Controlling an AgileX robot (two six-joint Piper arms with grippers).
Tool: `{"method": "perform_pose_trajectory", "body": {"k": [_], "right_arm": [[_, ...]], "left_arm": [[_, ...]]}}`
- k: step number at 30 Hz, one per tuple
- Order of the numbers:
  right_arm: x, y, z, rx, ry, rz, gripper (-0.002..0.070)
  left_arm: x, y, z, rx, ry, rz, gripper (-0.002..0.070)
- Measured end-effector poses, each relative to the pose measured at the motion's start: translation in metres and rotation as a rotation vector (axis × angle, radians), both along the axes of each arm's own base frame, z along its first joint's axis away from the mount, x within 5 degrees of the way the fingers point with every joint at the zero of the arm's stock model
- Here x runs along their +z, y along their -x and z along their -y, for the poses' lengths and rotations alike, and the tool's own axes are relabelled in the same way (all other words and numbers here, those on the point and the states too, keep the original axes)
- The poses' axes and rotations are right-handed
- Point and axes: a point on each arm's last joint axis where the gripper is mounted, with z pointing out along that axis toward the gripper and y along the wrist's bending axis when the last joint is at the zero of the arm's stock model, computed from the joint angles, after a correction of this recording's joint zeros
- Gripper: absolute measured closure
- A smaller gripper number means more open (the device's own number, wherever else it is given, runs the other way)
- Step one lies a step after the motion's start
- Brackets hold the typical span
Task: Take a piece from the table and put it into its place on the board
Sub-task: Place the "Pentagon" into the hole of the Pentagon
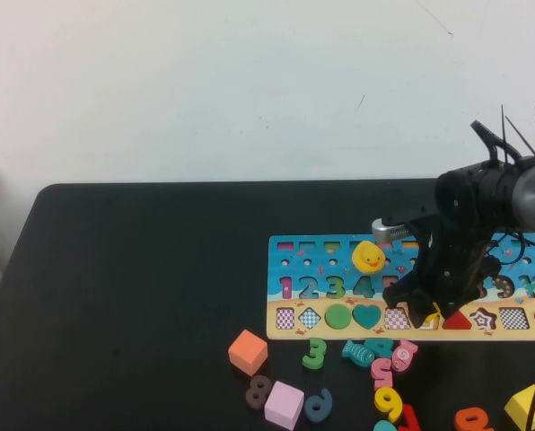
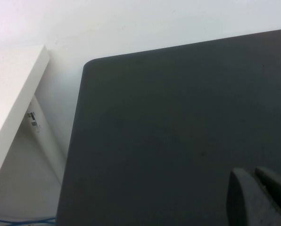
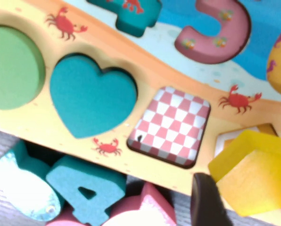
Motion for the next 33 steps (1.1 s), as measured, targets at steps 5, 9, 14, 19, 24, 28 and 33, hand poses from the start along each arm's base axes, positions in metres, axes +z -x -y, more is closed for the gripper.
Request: {"method": "perform_pose_trajectory", "body": {"k": [5, 9, 14, 19, 24, 28, 33], "right_arm": [[0.0, -0.0003, 0.0003, 0.003, 0.004, 0.003, 0.031], [0.0, -0.0003, 0.0003, 0.003, 0.004, 0.003, 0.031], [0.0, 0.0001, 0.0008, 0.013, 0.01, -0.001, 0.031], [-0.0002, 0.0016, 0.0016, 0.016, 0.019, -0.017, 0.031], [-0.0002, 0.002, 0.0017, 0.016, 0.02, -0.021, 0.0307], [-0.0002, 0.002, 0.0017, 0.016, 0.02, -0.021, 0.03], [-0.0002, 0.002, 0.0017, 0.016, 0.02, -0.021, 0.0267]], "left_arm": [[-0.0002, 0.0, 0.0, 0.0, 0.0, -0.002, 0.0676], [-0.0002, 0.0, 0.0, 0.0, 0.002, -0.002, 0.0676], [-0.0002, 0.0, 0.0, 0.0, 0.002, -0.002, 0.0676], [-0.0002, 0.0, 0.0, 0.0, 0.002, -0.002, 0.0676], [-0.0002, 0.0, 0.0, 0.0, 0.002, -0.002, 0.0676], [-0.0002, 0.0, 0.0, 0.0, 0.002, -0.002, 0.0676], [-0.0002, 0.0, 0.0, 0.0, 0.002, -0.002, 0.0676]]}}
